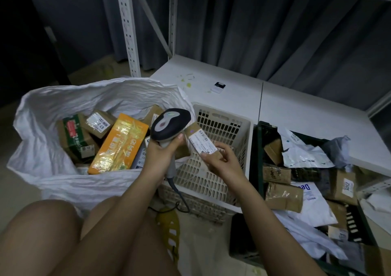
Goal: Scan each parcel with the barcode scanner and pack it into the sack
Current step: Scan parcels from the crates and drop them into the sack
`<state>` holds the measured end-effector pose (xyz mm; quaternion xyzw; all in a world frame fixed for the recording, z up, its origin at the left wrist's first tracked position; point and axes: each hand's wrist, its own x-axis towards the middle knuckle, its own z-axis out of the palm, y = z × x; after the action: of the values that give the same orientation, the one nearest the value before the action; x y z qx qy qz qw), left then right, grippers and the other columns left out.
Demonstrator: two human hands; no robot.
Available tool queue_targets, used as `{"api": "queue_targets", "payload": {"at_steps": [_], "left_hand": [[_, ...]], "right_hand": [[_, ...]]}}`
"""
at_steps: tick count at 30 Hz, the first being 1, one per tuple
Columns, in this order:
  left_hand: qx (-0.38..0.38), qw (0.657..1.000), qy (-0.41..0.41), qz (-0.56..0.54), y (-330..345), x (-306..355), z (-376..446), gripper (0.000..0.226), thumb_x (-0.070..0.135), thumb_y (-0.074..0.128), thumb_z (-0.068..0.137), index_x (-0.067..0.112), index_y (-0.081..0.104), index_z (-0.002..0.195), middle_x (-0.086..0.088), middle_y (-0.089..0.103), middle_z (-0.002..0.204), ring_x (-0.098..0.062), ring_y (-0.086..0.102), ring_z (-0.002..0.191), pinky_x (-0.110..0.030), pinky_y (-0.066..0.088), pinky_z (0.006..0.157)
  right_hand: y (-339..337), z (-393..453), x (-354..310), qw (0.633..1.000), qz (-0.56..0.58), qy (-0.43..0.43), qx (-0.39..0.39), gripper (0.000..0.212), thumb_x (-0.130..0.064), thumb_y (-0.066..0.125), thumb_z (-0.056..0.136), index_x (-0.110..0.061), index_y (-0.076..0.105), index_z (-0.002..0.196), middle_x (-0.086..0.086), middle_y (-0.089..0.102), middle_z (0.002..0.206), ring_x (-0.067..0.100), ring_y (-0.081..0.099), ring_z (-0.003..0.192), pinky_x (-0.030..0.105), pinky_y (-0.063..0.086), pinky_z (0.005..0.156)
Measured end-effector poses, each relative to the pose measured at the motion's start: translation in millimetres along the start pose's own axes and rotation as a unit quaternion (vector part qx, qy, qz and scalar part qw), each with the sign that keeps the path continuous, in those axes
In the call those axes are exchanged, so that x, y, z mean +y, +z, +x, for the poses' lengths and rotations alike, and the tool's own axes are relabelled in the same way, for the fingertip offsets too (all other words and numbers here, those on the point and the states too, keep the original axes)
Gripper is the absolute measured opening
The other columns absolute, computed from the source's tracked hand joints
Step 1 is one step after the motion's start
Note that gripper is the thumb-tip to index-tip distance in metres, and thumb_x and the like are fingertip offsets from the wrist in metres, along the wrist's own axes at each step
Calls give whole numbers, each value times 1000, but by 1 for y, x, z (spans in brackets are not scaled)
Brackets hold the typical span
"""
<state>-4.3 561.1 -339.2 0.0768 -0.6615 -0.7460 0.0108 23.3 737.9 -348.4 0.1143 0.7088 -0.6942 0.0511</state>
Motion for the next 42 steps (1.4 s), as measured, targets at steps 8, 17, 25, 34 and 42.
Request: {"api": "queue_targets", "payload": {"at_steps": [8, 17, 25, 34, 42], "left_hand": [[-72, 994, 25, 80, 1, 7, 9, 55, 23, 72, 85, 19, 51, 135, 3, 60, 128, -15, 56, 118, -40, 45, 104], [-104, 984, 36, 138, 10, 13, 8, 57, 23, 68, 88, 18, 45, 140, 3, 55, 132, -15, 51, 120, -31, 42, 100], [-127, 979, 47, 155, 24, 11, 4, 54, 18, 69, 87, 15, 48, 136, 3, 59, 127, -9, 54, 113, -3, 39, 77], [-119, 980, 47, 152, 23, 14, 1, 51, 17, 68, 87, 15, 50, 134, 6, 60, 116, 8, 54, 95, -1, 41, 71], [-110, 983, 46, 139, 12, 22, 0, 53, 19, 70, 86, 15, 50, 135, 3, 60, 123, -10, 55, 112, -24, 41, 93]], "right_hand": [[-31, 24, -11, 991, -69, -46, 107, 53, -27, 83, 75, -26, 55, 119, -12, 48, 109, 9, 54, 98, 20, 47, 71], [-54, 40, -21, 993, -34, -38, 109, 55, -22, 83, 75, -26, 57, 123, 2, 49, 127, 23, 55, 114, 40, 53, 93], [-59, 44, -19, 994, -16, -44, 96, 57, -21, 86, 70, -27, 60, 120, -3, 52, 121, 21, 58, 112, 42, 55, 92], [-58, 43, -25, 995, -14, -52, 88, 53, -19, 86, 70, -28, 62, 116, -3, 52, 121, 22, 56, 115, 45, 54, 93], [-44, 38, -34, 995, -22, -60, 72, 52, -16, 84, 72, -28, 60, 117, 1, 51, 124, 22, 54, 117, 40, 54, 93]]}}
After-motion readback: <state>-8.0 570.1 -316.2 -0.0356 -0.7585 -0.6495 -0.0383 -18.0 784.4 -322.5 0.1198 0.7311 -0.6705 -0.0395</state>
